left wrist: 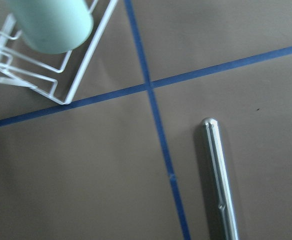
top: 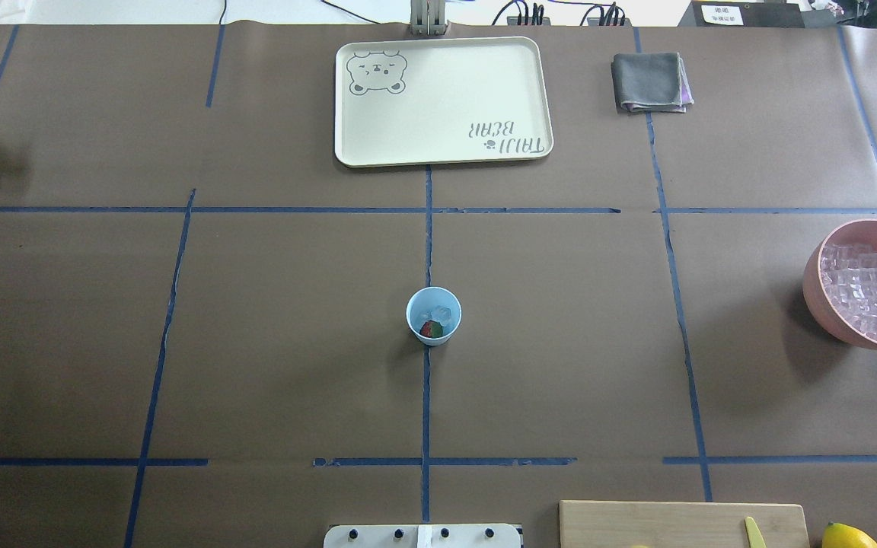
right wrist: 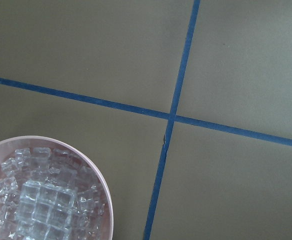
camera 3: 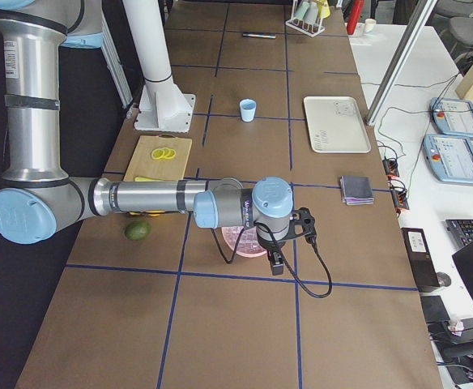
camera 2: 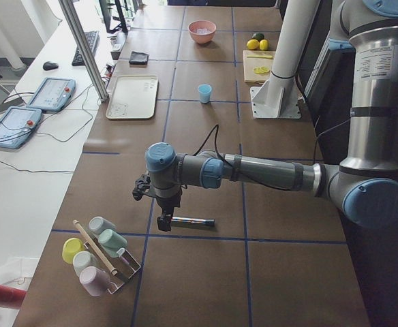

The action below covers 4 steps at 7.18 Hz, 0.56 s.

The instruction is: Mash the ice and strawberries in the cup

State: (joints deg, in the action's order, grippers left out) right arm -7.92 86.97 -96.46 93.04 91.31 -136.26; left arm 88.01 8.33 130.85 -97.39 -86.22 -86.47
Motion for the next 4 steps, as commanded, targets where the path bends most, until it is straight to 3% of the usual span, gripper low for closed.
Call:
perform_joint_trajectory([
  [1,-7.9,87.0,-96.2,93.3,91.3,-136.4,0.99,86.1,10.3,137.7,-96.0,-85.1,-90.3,1.0],
  [4,-8.1,87.1,-95.7,93.6,91.3,-136.9,0.99,86.0,10.2,137.7,-95.6,-85.1,-91.3,1.0],
])
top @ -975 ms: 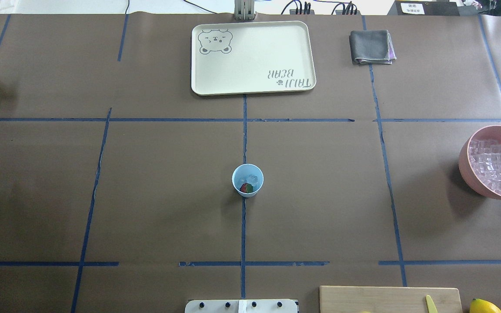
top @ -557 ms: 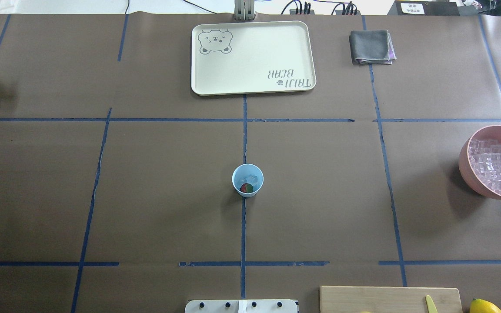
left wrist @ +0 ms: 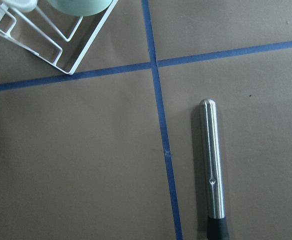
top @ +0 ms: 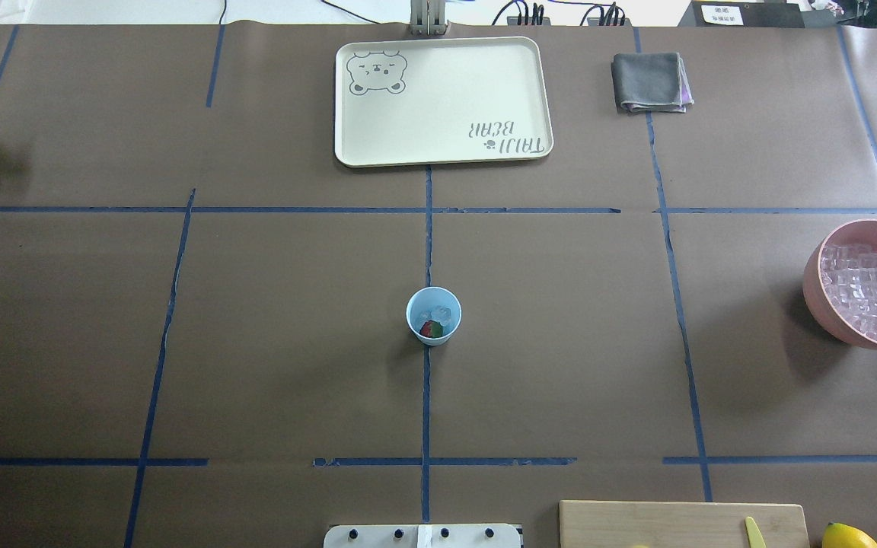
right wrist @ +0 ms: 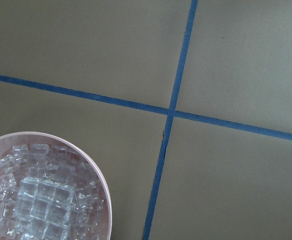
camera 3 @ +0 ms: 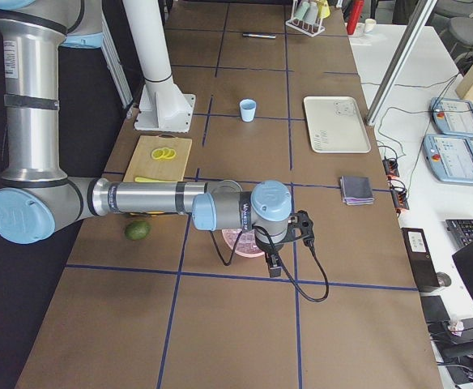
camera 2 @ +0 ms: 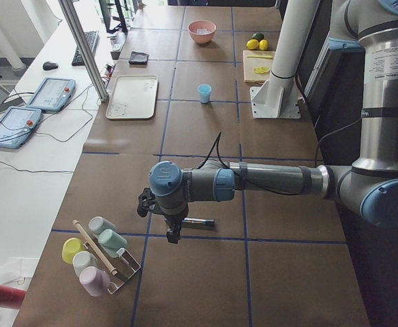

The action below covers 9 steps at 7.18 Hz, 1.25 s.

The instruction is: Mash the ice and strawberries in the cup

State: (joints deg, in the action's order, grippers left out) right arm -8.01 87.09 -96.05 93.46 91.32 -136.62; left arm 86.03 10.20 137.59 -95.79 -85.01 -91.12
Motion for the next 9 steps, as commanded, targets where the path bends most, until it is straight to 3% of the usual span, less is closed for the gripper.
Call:
perform_joint_trajectory([
  [1,-8.4,87.0,-94.8,93.6,91.3,-137.0,0.99,86.0,10.2,137.7,-95.7,-85.1,-91.4,1.0],
  [9,-7.8,87.0,-93.9,93.8,91.5,-136.9,0.99,86.0,9.7,137.5,-95.7,-85.1,-91.4,1.0],
])
